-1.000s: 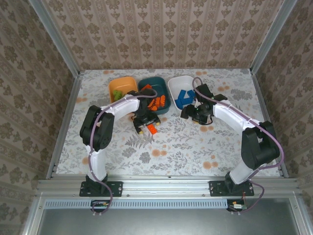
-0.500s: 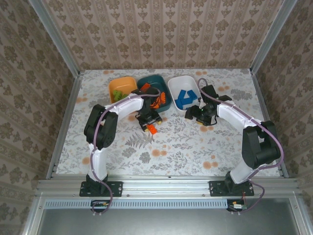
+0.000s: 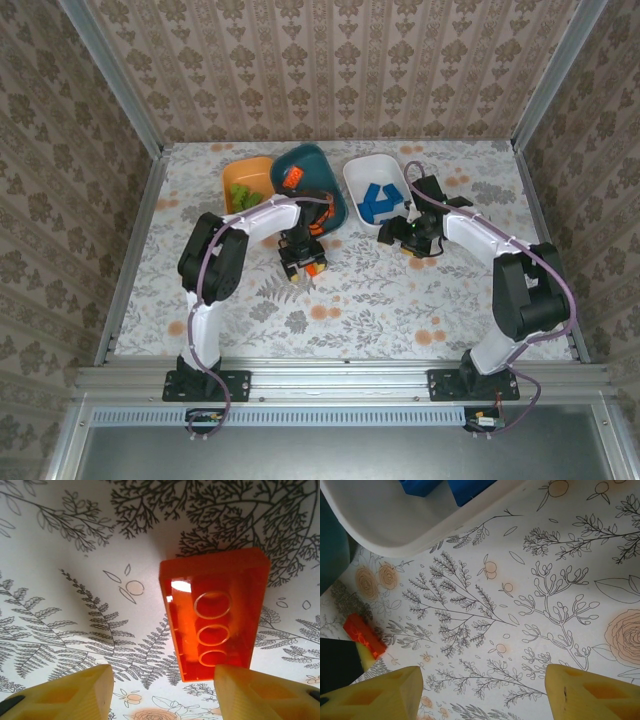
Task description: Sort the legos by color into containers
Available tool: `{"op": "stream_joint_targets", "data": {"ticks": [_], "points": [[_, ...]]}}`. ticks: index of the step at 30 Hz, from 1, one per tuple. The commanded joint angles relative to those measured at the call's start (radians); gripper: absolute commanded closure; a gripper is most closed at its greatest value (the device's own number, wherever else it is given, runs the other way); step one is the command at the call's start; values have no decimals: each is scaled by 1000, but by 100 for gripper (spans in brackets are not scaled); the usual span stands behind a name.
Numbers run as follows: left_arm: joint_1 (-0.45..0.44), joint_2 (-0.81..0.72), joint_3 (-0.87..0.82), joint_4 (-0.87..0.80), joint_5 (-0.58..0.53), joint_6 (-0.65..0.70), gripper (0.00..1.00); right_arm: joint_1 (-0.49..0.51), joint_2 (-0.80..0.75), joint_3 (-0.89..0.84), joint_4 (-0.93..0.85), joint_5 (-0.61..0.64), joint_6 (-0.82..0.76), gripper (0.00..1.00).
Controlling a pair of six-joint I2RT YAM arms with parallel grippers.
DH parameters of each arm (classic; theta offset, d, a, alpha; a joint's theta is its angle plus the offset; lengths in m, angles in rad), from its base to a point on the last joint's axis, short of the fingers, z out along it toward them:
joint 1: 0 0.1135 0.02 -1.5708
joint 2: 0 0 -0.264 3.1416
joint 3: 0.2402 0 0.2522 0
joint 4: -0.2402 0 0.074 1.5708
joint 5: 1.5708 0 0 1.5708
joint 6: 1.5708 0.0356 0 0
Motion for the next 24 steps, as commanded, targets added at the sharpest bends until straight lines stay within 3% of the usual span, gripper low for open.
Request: {"op": "stream_joint_targets", "data": {"ticks": [1,16,24], "points": [[-4,44,14,-58,-14,40,42,-6,10,-10,11,-27,-6,34],[14,12,106,-70,-54,118,32,21,29,56,-1,-93,-24,33],[65,-304,-66,15,-80,188,25,184,153,230,-137,-68,-104,31]]}}
